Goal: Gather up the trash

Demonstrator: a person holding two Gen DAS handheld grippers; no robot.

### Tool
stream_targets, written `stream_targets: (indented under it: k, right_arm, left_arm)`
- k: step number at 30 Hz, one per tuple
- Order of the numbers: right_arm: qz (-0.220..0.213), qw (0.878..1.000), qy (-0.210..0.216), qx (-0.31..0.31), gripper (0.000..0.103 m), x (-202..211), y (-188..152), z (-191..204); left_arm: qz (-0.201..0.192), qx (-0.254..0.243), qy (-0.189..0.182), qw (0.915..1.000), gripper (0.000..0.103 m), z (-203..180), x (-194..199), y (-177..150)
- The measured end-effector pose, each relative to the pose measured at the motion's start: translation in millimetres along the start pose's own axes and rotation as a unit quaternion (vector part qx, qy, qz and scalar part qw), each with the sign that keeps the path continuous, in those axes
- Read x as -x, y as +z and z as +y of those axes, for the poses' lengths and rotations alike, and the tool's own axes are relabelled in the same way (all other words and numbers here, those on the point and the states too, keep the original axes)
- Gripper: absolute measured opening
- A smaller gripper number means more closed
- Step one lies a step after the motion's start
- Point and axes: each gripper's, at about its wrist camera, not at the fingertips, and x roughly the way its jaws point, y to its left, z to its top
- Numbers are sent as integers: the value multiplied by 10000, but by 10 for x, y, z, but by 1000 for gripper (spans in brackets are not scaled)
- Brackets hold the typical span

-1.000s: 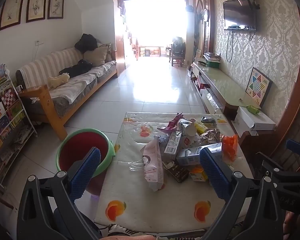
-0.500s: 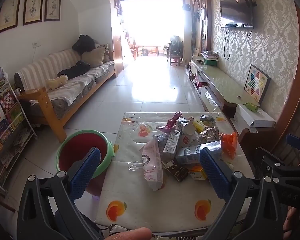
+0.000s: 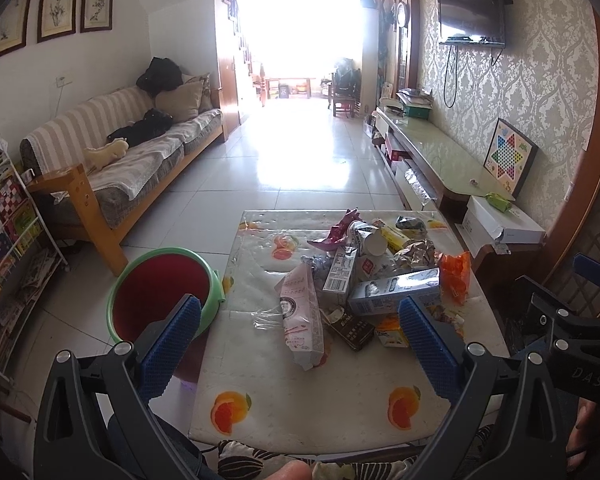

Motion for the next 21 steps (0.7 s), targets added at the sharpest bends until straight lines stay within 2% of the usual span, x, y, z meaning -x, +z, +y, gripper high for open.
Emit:
stream_targets:
  k: [3,9,15,19,21]
  right_arm:
    - [0,10000,-7,3,100,-1,7,7]
    - [-16,10000,-1,17,100,24,22,9]
    - [-8,10000,4,6,100,21,21,6]
    - [-7,10000,15,3,100,20,25,1]
    - [-19,10000,23,3,100,22,25,-1]
  left_arm:
    - [-68,-50,114,9999,95,-12,25,6]
    - [-198,-55,115,9997,95,-14,77,26]
    - [-360,405,-97,9985,95,174,124,69]
    - [-253,244,16,9994,95,125,87,62]
    - [-240,198,-62,9995,95,105,97,58]
